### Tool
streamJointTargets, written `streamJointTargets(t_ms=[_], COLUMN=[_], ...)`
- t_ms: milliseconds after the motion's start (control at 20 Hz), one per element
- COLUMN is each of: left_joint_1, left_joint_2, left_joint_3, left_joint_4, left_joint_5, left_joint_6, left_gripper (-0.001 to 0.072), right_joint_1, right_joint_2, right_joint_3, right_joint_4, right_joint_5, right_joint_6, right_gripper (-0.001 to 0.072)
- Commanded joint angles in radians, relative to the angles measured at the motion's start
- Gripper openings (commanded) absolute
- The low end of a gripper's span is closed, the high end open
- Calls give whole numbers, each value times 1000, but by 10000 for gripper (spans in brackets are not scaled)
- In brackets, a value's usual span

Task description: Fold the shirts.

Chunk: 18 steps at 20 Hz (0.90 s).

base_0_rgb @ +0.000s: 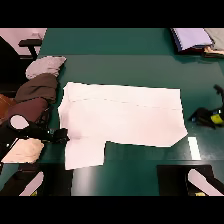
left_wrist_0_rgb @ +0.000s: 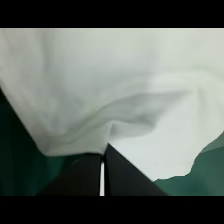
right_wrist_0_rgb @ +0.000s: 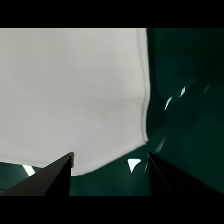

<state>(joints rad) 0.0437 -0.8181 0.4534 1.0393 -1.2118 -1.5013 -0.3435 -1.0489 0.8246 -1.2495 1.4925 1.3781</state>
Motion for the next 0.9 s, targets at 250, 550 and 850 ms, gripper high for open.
streamJointTargets(t_ms=[250,550,850], left_joint_1=[0,0,0], left_joint_2=[1,1,0], left_joint_3=[44,44,205], left_joint_4=[-8,-8,-16], left_joint_5=[-10,-12,-66], left_joint_6=[9,10,18], left_gripper=[24,24,23], right_joint_1=[-40,92,97], right_joint_2=[24,24,24], right_joint_3=[-321,-325,-134], right_joint_4=[158,150,66], right_joint_5=[-138,-212,-35], right_joint_6=[-26,-26,-26], right_gripper=[427,125,12])
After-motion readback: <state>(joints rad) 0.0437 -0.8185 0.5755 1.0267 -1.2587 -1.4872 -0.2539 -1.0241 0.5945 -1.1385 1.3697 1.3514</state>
